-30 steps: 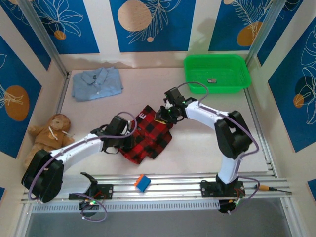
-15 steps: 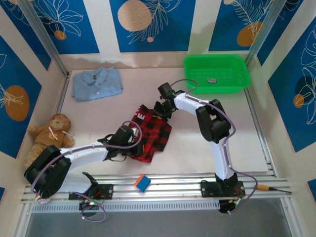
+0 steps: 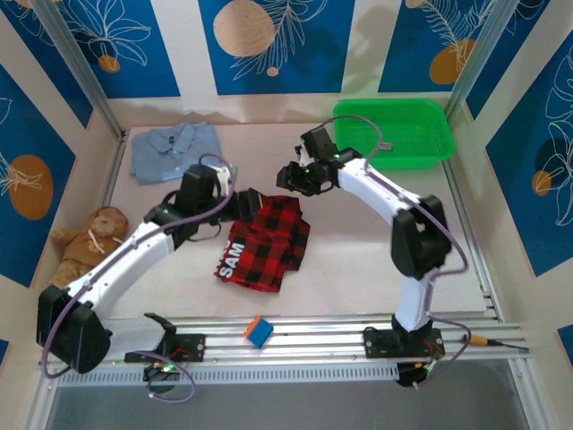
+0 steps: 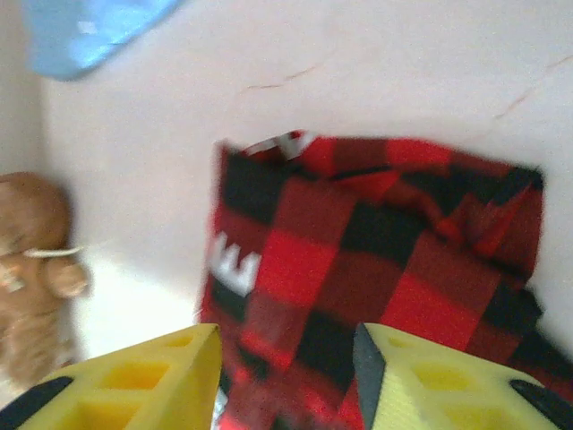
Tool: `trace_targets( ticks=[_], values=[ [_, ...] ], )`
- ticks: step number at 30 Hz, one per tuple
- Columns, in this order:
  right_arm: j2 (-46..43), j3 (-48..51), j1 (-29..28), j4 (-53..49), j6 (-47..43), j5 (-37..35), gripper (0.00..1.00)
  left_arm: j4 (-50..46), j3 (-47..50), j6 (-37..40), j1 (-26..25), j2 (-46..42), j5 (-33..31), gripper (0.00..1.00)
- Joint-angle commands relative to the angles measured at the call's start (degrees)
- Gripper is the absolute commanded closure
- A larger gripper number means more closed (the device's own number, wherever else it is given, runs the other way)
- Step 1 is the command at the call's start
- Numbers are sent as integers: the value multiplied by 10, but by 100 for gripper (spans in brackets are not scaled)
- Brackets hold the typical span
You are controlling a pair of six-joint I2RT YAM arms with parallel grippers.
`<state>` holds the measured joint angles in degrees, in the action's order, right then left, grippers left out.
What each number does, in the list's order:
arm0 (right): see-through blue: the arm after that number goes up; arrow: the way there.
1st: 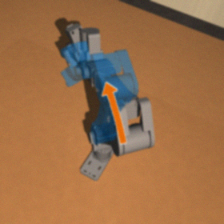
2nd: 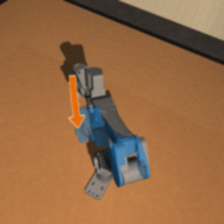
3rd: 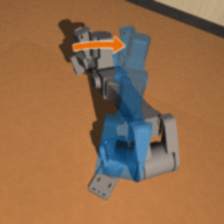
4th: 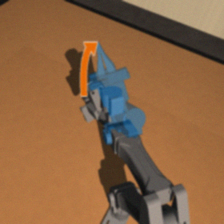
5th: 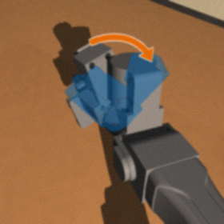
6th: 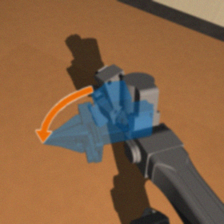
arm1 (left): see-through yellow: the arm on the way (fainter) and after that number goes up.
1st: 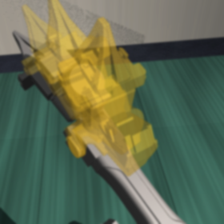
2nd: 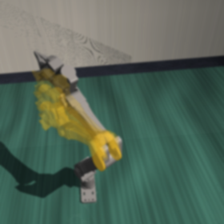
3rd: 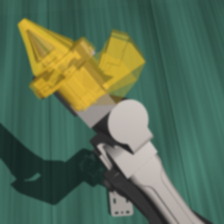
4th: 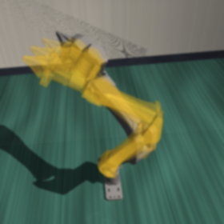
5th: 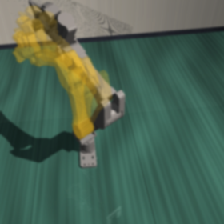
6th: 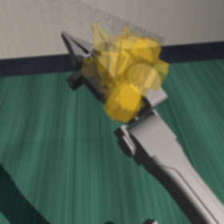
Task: Fold and stack the long sleeve shirts
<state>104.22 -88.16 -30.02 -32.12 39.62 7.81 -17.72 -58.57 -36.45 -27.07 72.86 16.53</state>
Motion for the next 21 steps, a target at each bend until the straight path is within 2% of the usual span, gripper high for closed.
trace_targets(
  ticks=[1,4,9,12,21],
  values=[
    [-55,93,-39,10,41,51,63,-44,-18,54,32,82,23,51],
    [-88,180,-91,71,97,65,75,-3,-54,67,43,153,39,60],
    [-86,259,-177,146,160,50,80,48,-94,72,47,246,59,67],
    [-57,283,-198,178,183,56,82,46,-111,84,47,289,33,70],
    [16,322,-224,174,206,12,84,37,-140,105,53,407,-54,76]
  ],
)
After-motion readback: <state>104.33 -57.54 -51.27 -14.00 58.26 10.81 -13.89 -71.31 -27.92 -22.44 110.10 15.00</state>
